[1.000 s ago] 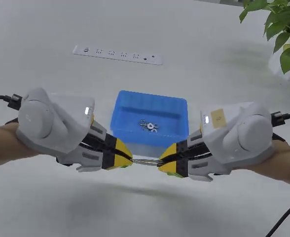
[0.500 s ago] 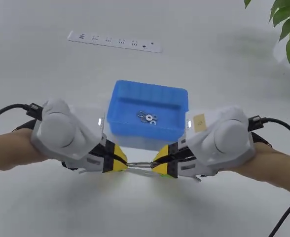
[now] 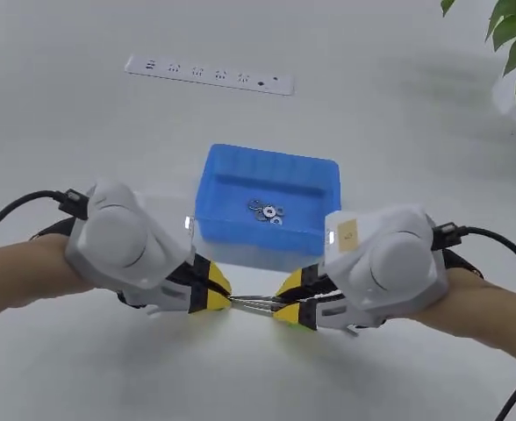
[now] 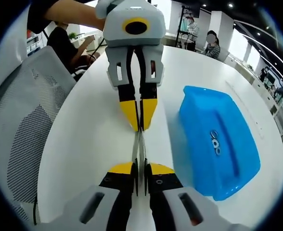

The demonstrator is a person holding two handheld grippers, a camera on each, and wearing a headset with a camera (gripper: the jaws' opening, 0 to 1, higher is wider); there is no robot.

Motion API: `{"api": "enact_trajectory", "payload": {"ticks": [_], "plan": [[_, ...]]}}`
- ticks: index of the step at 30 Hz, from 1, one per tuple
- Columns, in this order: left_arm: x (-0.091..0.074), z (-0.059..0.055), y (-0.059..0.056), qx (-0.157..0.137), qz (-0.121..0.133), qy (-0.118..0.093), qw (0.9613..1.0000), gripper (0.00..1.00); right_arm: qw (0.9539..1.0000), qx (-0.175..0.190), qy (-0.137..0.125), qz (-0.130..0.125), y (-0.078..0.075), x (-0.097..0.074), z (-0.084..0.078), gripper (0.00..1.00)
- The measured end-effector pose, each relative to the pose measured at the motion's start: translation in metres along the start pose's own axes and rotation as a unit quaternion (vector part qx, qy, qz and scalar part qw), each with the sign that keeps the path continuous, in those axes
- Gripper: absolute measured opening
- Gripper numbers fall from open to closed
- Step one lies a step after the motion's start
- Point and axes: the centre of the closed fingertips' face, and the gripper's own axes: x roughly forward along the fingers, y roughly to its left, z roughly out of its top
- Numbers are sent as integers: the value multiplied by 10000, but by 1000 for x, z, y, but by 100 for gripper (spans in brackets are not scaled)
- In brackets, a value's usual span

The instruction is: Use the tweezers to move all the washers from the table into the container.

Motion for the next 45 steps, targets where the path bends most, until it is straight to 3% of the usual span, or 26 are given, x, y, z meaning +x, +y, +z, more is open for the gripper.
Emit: {"api": "enact_trajectory", "payload": {"ticks": [8, 13, 16, 18, 21, 23, 26, 29, 32, 34, 36, 40, 43, 45], "plan": [[-1, 0, 0, -21, 70, 35, 10000, 7, 9997, 80, 236, -71, -2, 0, 2, 18], [-5, -4, 2, -244, 220, 155, 9993, 10, 9992, 209, 266, -188, -2, -3, 0, 23], [-14, -8, 2, -314, 290, 175, 9989, 17, 9991, 327, 135, -247, 3, -12, 1, 25], [-22, -8, 1, -478, 387, 72, 9981, 19, 9980, 480, -26, -418, 3, -21, 2, 26], [-38, -7, 0, -850, 737, -162, 9935, 24, 9941, 750, -271, -737, 0, -39, 0, 27], [-47, -10, 0, -903, 888, -239, 9917, 28, 9892, 965, -482, -995, -4, -54, -1, 28], [-62, -9, -4, -1049, 1169, -379, 9869, 34, 9773, 1304, -911, -1400, -10, -79, 1, 29], [-83, -3, -3, -1199, 1658, -595, 9770, 45, 9596, 1571, -1461, -1821, -16, -108, 9, 30], [-104, 10, 1, -1306, 2023, -984, 9656, 56, 9503, 1535, -1776, -2047, -17, -129, 16, 33], [-119, 23, 2, -1397, 2242, -1297, 9557, 64, 9475, 1499, -1919, -2070, -12, -138, 20, 38], [-129, 32, -1, -1440, 2293, -1450, 9517, 73, 9466, 1452, -1951, -2119, -9, -143, 22, 44], [-139, 46, -9, -1444, 2288, -1577, 9497, 90, 9496, 1306, -1856, -2164, -2, -143, 21, 55], [-142, 56, -15, -1181, 2353, -1553, 9521, 94, 9525, 1206, -1759, -2175, 5, -141, 19, 59], [-144, 62, -20, -1163, 2327, -1579, 9526, 96, 9552, 1095, -1634, -2211, 8, -141, 17, 62]]}}
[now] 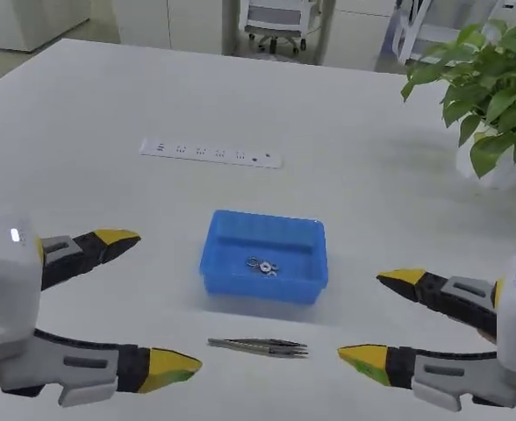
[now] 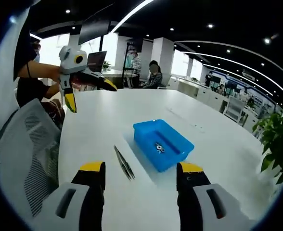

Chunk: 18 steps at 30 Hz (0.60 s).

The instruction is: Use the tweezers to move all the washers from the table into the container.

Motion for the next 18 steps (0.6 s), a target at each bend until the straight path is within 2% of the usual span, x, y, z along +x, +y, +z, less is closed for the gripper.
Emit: {"api": "enact_trajectory", "payload": {"ticks": [1, 6, 11, 12, 13, 16, 18], "plan": [[-2, 4, -1, -19, 8, -44, 10000, 100, 9999, -113, 26, -29, 1, -1, 0, 63], [-9, 11, 1, -69, 139, -72, 9999, 100, 9997, -216, 29, -73, 6, -5, 1, 78], [-17, 20, 2, -79, 238, -197, 9995, 100, 9992, -341, 103, -195, 5, -8, 1, 93], [-18, 22, 1, -87, 182, -232, 9995, 100, 9985, -377, 104, -393, -1, -10, 2, 97], [-17, 24, -1, -100, 102, -228, 9996, 100, 9982, -385, 100, -458, -3, -10, 3, 100], [-18, 27, 5, 192, 151, -46, 9997, 100, 9986, -305, 57, -439, -3, -13, 5, 100], [-19, 33, 7, 206, 199, -142, 9995, 100, 9984, -338, 72, -451, -2, -14, 6, 100]]}}
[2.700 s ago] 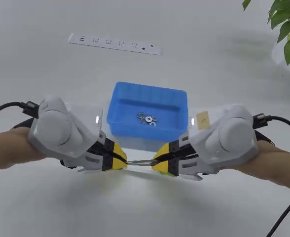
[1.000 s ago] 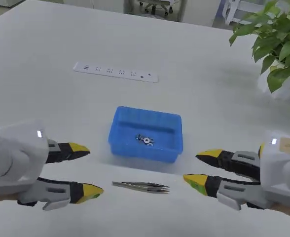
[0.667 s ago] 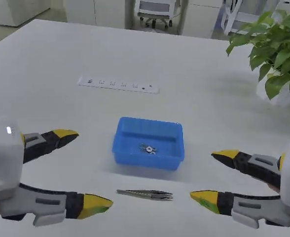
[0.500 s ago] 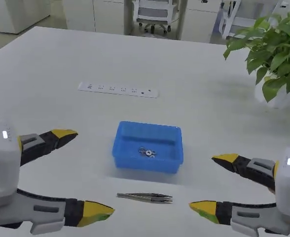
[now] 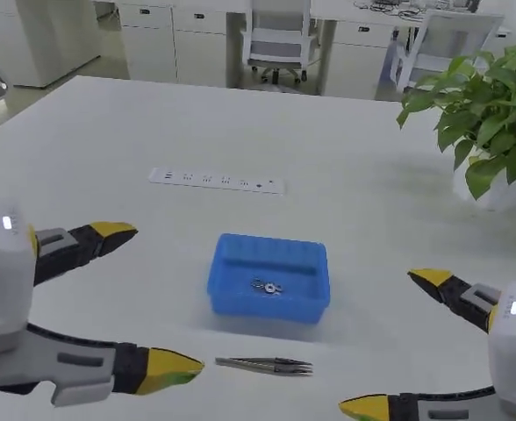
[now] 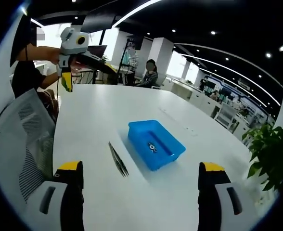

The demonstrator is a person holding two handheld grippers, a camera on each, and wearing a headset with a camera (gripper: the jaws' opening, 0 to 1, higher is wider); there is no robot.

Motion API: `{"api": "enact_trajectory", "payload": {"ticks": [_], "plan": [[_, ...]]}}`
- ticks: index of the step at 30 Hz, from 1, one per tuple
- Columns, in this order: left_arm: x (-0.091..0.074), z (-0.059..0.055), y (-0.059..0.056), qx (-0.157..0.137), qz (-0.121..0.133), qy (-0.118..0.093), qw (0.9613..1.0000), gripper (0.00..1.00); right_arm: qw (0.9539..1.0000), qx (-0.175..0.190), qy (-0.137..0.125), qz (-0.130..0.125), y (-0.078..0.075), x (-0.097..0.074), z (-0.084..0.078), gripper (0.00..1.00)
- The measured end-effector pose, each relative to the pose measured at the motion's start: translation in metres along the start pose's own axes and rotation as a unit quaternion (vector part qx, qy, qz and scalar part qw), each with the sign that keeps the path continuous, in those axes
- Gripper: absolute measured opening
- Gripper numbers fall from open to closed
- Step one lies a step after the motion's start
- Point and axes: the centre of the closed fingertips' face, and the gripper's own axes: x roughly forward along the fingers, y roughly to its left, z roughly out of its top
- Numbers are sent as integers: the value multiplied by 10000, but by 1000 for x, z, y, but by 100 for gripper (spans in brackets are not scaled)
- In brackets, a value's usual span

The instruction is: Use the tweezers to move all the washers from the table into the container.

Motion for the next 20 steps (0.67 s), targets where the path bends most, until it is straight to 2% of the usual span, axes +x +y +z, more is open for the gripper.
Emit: {"api": "enact_trajectory", "payload": {"ticks": [3, 9, 20], "plan": [[-1, 5, 0, -13, 13, -99, 9999, 100, 10000, -12, 5, 67, 3, -1, 2, 100], [-4, 5, -5, 50, 4, -78, 10000, 100, 9999, -69, -2, 82, 6, -4, 6, 100], [-14, 0, -3, 165, 87, 53, 9998, 100, 10000, -56, 6, 34, 13, -11, 6, 100]]}}
